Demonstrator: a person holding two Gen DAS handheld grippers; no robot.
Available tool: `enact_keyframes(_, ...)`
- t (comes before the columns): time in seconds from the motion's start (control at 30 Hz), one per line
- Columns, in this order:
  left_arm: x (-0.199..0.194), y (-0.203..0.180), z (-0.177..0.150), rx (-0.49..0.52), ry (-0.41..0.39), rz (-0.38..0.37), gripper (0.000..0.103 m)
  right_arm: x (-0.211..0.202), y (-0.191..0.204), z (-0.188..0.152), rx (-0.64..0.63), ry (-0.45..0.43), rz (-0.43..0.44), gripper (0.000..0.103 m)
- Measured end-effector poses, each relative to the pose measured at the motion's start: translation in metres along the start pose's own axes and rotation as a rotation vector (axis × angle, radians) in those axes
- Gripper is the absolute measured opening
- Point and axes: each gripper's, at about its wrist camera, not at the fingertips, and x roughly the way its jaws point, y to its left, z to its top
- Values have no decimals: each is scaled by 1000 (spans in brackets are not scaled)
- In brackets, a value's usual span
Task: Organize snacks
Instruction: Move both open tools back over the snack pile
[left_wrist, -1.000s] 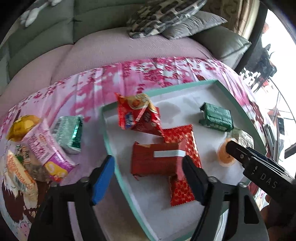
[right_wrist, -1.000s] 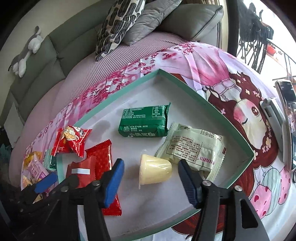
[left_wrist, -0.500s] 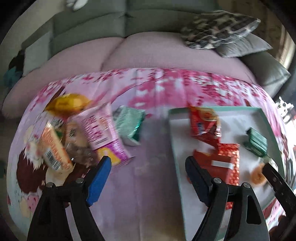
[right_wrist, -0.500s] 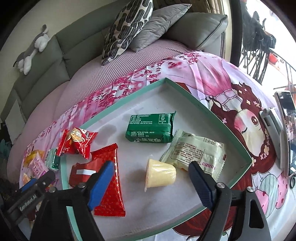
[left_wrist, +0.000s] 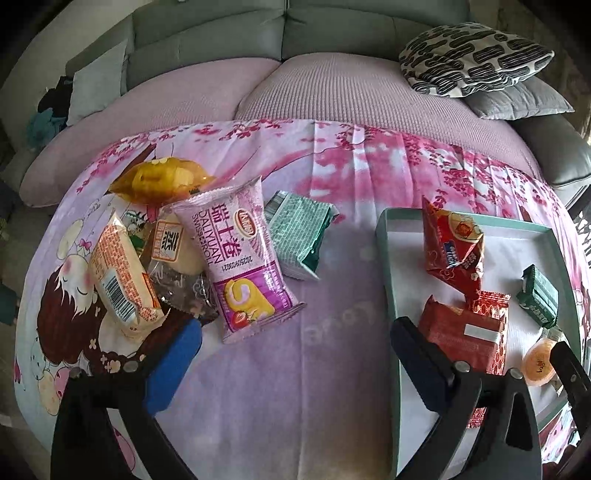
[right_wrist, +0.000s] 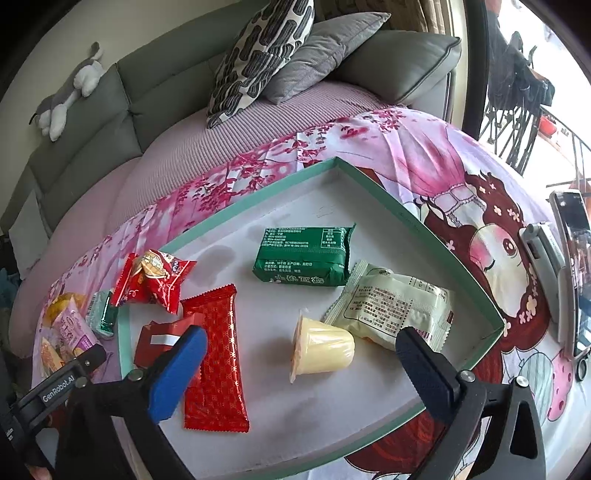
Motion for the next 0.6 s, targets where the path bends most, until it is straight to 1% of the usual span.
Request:
enact_keyframes(0.2,-2,-3,0,-1,-1,-44,102,0,0,1,-6,3,-2,103)
enact_keyframes(0.6,-9,2,-1,13,-8,-53,102,-5,6,1,-27,-6,16,103)
